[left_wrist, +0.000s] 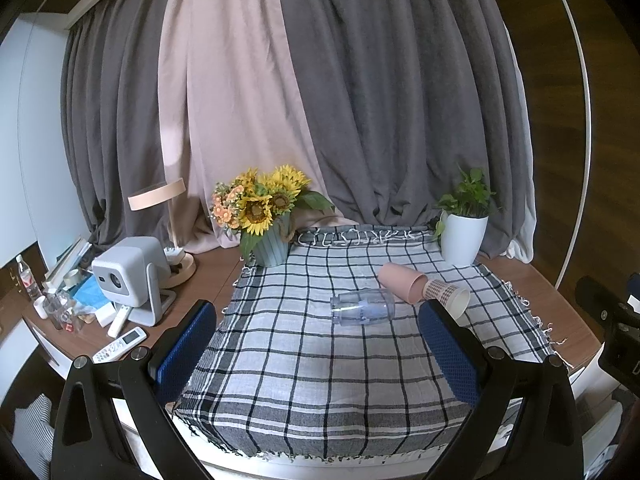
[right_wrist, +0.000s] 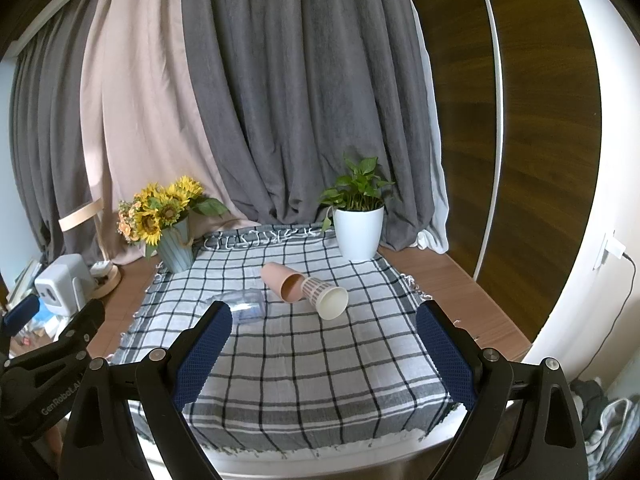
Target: Flip cup upside down
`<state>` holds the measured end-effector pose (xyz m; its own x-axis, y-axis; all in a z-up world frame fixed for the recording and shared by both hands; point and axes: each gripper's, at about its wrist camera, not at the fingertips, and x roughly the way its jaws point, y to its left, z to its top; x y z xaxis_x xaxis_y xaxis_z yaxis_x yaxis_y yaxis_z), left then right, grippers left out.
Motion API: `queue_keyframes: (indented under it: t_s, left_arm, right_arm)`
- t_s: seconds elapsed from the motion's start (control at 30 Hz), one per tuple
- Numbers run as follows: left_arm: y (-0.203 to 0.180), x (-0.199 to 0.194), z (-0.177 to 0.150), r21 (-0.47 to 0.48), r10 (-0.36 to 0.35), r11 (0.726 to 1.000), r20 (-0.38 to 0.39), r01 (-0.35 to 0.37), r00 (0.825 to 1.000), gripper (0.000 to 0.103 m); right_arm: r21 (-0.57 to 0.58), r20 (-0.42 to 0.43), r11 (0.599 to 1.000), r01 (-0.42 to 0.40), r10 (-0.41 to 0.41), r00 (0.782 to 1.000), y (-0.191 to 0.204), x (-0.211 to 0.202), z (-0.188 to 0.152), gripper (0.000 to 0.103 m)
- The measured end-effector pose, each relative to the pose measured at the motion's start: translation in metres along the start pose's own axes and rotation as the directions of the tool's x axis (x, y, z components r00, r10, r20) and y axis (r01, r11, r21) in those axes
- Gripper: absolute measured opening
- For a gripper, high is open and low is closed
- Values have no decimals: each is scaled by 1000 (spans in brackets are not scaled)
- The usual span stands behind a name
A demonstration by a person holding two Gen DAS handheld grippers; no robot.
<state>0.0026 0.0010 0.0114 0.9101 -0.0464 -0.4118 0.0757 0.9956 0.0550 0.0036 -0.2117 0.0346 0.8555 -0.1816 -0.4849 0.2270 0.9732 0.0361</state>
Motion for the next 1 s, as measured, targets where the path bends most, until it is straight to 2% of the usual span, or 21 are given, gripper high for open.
queue_keyframes:
  t_s: [0.83, 1.0]
  left_arm:
    - [-3, 0, 0, -1, -4, 1000, -4, 4, 1000, 103]
    - [-6, 17, 1, 15, -4, 1000, -67, 5, 998, 103]
  right_arm:
    - [-1, 0, 1000, -3, 3, 1000, 2, 0, -2, 94]
    - [4, -15, 1000, 4, -4, 1000, 4, 5, -2, 94]
